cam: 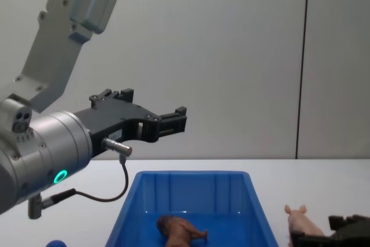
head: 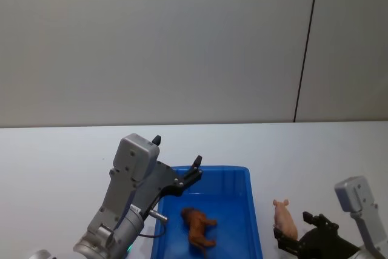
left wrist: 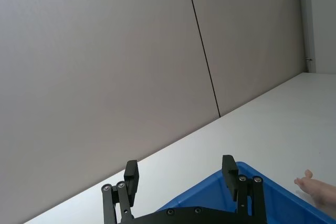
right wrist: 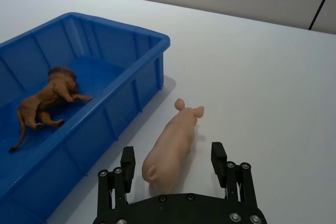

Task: Pick up the two dolls from the table and place them into the box.

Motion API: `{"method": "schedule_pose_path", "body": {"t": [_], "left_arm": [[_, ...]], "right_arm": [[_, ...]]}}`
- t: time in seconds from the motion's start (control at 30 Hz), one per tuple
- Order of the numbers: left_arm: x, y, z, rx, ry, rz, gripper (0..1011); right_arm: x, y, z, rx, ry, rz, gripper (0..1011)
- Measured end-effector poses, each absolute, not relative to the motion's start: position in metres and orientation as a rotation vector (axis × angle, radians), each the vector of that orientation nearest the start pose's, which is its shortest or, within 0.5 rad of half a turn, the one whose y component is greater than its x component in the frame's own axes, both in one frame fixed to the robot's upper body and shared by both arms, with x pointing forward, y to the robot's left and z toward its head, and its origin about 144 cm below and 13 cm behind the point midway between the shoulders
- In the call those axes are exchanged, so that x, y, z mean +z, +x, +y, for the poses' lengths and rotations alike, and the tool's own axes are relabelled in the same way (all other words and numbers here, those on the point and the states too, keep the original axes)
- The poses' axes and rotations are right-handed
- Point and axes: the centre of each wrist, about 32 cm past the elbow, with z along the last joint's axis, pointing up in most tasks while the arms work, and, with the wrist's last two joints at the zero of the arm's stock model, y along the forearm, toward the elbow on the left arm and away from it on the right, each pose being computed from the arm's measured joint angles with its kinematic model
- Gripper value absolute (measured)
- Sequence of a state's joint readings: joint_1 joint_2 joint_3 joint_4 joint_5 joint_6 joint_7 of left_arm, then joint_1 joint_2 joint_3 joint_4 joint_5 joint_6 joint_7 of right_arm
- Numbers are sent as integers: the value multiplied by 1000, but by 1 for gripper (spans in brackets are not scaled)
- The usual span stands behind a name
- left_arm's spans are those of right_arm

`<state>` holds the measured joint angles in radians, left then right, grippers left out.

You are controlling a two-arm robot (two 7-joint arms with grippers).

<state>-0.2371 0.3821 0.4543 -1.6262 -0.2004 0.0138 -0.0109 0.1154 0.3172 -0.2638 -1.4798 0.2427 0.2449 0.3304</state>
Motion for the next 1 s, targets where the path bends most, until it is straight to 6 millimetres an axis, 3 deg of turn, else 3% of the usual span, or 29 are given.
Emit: {"method": "schedule_pose_path", "body": {"t": [0.6,1.0], "left_arm": [[1204,492,198,1124,61,-268,1001],[1204,492,198,1124,61,-268,1001]], "right_arm": [[1128,487,-243,-1049,-272,204,379],[1141,491,-240,-1068,-215,119,379]]}}
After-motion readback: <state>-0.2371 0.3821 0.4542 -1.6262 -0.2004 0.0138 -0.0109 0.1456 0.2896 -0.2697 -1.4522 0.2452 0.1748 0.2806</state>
